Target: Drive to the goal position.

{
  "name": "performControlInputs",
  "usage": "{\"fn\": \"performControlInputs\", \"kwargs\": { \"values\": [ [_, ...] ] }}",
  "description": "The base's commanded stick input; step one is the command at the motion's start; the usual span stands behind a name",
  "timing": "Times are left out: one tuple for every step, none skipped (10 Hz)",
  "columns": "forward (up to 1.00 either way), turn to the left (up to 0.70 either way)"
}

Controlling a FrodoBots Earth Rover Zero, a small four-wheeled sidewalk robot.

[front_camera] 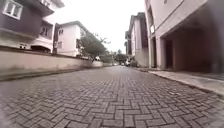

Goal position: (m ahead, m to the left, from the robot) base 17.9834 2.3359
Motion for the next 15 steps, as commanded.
{"fn": "performControlInputs", "kwargs": {
  "values": [
    [0.5,0.0],
    [0.5,0.0],
    [0.5,0.0],
    [0.5,0.0],
    [0.5,0.0],
    [0.5,0.0],
    [0.5,0.0],
    [0.5,0.0],
    [0.5,0.0],
    [0.5,0.0],
    [0.5,0.0],
    [0.5,0.0],
    [0.5,0.0],
    [0.5,0.0],
    [0.5,0.0]
  ]
}}
